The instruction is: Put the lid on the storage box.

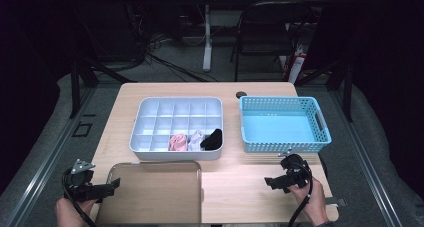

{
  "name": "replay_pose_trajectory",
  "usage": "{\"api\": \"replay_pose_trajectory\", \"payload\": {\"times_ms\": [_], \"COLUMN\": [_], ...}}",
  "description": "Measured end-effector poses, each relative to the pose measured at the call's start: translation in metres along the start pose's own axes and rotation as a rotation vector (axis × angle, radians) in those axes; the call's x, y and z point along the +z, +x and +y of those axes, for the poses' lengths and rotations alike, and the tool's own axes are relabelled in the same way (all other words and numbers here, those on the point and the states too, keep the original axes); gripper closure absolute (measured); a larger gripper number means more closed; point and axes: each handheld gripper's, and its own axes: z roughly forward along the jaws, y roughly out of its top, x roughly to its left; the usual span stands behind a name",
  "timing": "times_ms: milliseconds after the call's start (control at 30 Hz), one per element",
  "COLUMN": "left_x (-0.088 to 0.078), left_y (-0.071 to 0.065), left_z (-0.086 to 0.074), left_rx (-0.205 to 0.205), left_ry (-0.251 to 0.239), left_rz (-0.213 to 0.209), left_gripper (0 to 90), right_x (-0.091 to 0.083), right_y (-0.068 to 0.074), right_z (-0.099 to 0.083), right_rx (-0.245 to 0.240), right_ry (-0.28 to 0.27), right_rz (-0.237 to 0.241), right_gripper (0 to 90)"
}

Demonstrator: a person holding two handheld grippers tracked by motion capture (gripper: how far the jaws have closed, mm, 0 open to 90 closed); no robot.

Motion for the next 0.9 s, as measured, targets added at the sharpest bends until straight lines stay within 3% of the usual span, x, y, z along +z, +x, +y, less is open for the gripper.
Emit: {"api": "replay_pose_trajectory", "payload": {"times_ms": [33, 67, 133, 267, 367, 433, 567, 733, 900], "left_x": [0.0, 0.0, -0.001, -0.004, -0.005, -0.001, 0.006, 0.01, 0.013], "left_y": [0.0, 0.001, 0.003, 0.008, 0.011, 0.013, 0.014, 0.012, 0.005], "left_z": [0.0, -0.002, -0.004, -0.012, -0.018, -0.022, -0.025, -0.026, -0.019], "left_rx": [0.0, -0.001, -0.009, -0.017, -0.007, -0.006, -0.019, -0.024, 0.004], "left_ry": [0.0, -0.001, 0.008, 0.025, 0.066, 0.108, 0.151, 0.181, 0.216], "left_rz": [0.0, 0.004, 0.017, 0.013, 0.037, 0.031, 0.009, 0.002, 0.025], "left_gripper": [12.1, 12.1, 21.1, 45.9, 63.2, 73.3, 82.5, 85.0, 85.5], "right_x": [0.0, 0.0, 0.0, 0.001, 0.0, 0.0, 0.0, 0.0, 0.0], "right_y": [0.0, 0.0, 0.0, 0.001, 0.0, -0.001, -0.001, 0.0, -0.001], "right_z": [0.0, 0.0, 0.0, 0.001, 0.001, 0.0, 0.0, 0.001, -0.001], "right_rx": [0.0, 0.0, 0.001, 0.007, 0.012, 0.006, 0.007, 0.012, 0.013], "right_ry": [0.0, 0.001, 0.003, -0.015, -0.011, -0.01, -0.009, -0.01, -0.005], "right_rz": [0.0, 0.001, 0.0, 0.002, 0.001, -0.004, -0.005, 0.005, -0.003], "right_gripper": [0.1, 0.1, 0.2, 0.4, 0.6, 0.7, 0.7, 0.7, 0.7]}}
